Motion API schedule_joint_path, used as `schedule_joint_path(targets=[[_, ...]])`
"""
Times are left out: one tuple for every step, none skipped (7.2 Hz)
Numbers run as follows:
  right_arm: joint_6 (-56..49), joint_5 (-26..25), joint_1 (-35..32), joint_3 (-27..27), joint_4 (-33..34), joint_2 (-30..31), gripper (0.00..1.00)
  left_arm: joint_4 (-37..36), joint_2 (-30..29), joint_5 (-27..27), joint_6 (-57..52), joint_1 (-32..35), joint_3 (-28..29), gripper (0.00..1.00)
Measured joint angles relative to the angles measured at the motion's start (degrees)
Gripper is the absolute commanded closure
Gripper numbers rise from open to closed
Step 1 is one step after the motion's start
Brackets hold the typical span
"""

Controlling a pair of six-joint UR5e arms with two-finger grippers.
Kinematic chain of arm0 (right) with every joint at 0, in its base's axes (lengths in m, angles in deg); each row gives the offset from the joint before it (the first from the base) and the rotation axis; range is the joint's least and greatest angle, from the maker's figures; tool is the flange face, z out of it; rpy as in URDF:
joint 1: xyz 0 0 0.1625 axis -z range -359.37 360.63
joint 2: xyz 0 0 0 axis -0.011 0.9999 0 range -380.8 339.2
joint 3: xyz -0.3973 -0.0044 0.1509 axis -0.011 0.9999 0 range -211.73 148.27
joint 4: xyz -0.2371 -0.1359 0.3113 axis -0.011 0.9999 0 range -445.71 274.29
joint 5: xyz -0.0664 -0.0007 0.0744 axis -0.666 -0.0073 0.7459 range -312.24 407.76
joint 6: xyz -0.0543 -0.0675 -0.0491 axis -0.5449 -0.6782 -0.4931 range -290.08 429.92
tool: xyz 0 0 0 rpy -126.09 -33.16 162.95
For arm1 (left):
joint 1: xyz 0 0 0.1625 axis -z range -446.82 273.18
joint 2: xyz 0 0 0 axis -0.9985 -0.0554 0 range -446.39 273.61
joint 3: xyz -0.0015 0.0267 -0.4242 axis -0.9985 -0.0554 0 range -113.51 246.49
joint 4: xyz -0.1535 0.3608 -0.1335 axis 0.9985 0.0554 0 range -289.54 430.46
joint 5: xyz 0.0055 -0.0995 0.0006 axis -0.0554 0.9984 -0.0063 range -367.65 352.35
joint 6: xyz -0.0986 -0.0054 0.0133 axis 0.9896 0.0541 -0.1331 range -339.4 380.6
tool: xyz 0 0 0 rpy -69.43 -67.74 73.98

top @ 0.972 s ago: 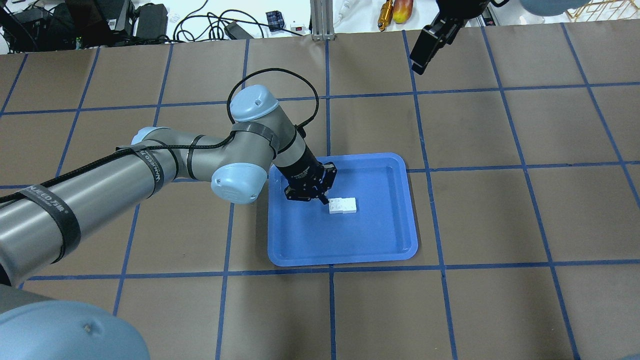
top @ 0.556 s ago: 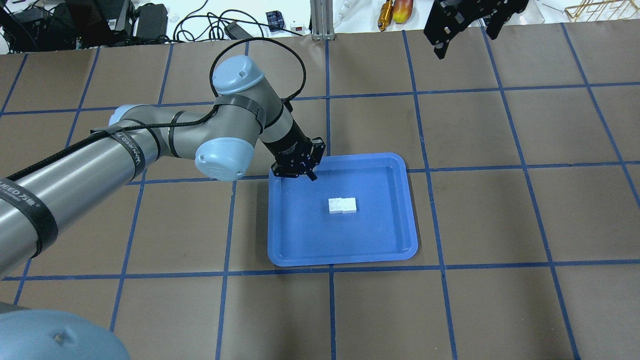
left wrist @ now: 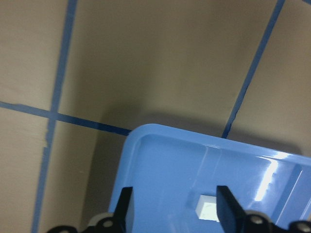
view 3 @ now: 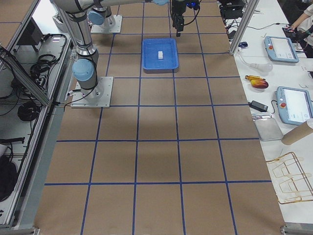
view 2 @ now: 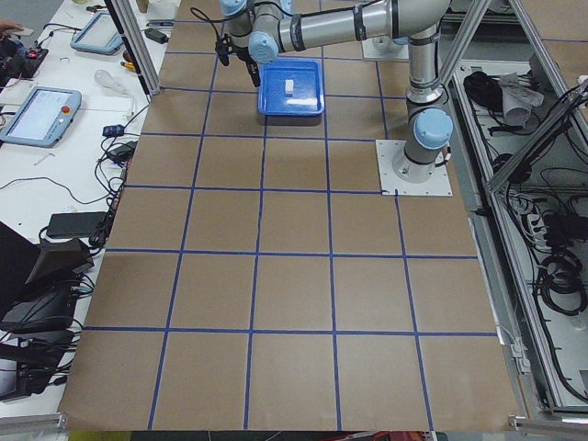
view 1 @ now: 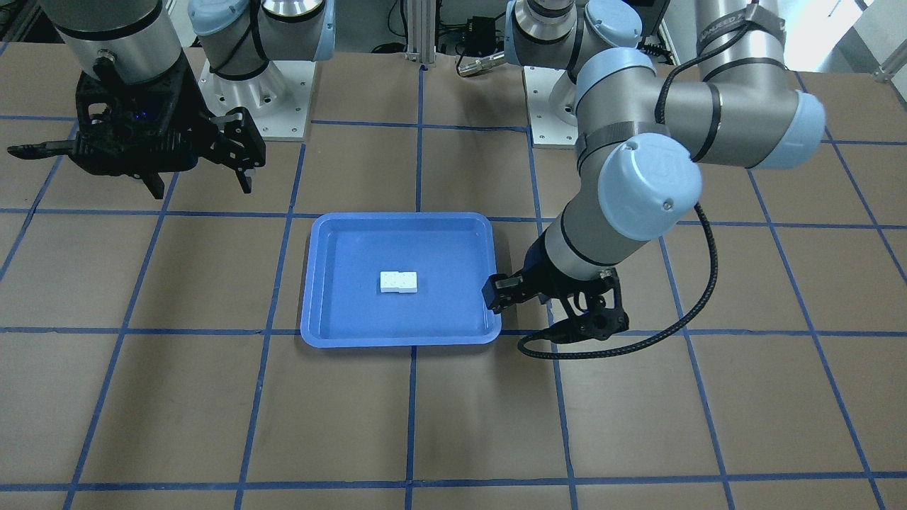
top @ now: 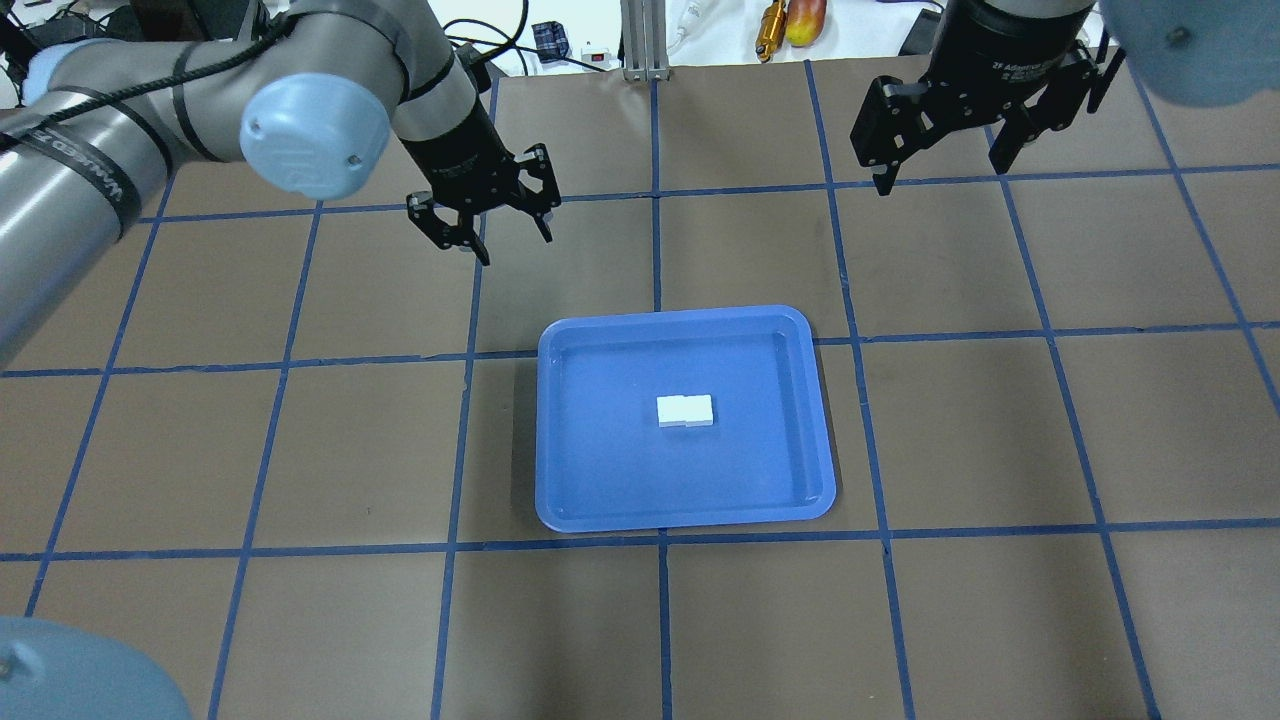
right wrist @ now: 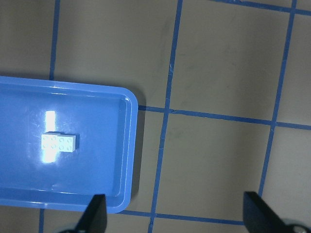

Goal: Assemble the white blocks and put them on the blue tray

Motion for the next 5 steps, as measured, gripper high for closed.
schedule_joint_path(targets=[[0.22,0.23,0.07,-2.01,2.58,0.96,0.00,2.08,0.76,-4.03,-7.08,-1.79,2.63,0.00],[1.13,0.36,0.19,-2.64,3.13,1.42,0.00,2.97,1.68,-7.11,-13.33,-3.70,4.07,0.00],[3.73,0.61,0.33,-2.22,3.05,1.41,0.00,3.34,2.97,-9.04,-17.94,-5.63,4.58,0.00],[6.58,0.82,0.43,-1.07,2.95,0.91,0.00,4.02,4.66,-10.41,-21.59,-7.35,4.73,0.00],[7.98,0.88,0.44,-0.21,2.83,0.34,0.00,5.22,6.79,-11.06,-22.98,-8.27,4.57,0.00]])
